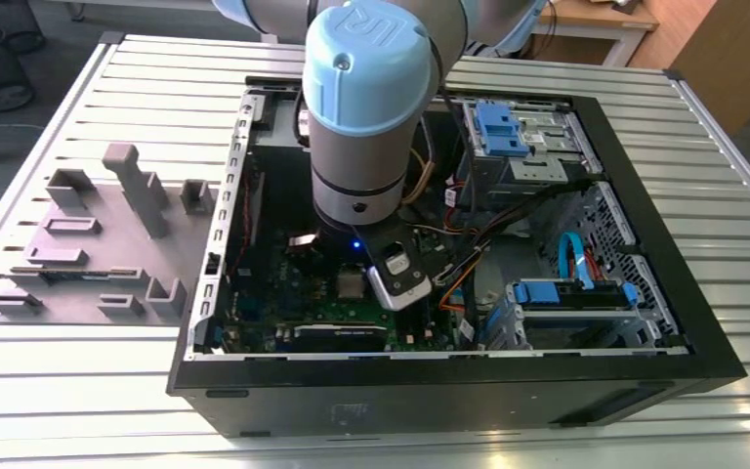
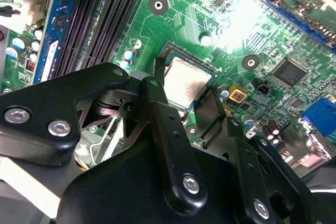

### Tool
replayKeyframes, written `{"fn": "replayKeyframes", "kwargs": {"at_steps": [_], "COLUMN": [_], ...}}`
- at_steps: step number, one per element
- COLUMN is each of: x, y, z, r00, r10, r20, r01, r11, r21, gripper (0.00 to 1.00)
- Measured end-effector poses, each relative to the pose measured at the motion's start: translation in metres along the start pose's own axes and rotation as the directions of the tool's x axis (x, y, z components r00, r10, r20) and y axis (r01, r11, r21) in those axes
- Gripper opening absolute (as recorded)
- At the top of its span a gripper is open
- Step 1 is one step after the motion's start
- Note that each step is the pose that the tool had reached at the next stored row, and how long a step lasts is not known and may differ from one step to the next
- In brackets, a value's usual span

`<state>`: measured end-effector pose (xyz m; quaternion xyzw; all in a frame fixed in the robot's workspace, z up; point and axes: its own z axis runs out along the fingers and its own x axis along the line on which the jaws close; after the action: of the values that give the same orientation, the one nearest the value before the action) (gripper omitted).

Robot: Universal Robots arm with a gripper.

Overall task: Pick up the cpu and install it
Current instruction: 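Place the cpu into insertion slot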

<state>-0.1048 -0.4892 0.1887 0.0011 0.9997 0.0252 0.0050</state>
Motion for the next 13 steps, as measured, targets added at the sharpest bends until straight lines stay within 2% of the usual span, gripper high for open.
{"fn": "replayKeyframes", "kwargs": {"at_steps": [6,13], "x": [-0.0011,-0.0028], "y": [0.0,0.0], "z": [0.0007,0.0008], "r00": [0.9997,0.9997], "r10": [0.025,0.022], "r20": [0.0014,0.0014], "r01": [-0.025,-0.022], "r11": [0.9997,0.9997], "r21": [0.0001,-0.0001], "gripper": [0.47,0.47]}}
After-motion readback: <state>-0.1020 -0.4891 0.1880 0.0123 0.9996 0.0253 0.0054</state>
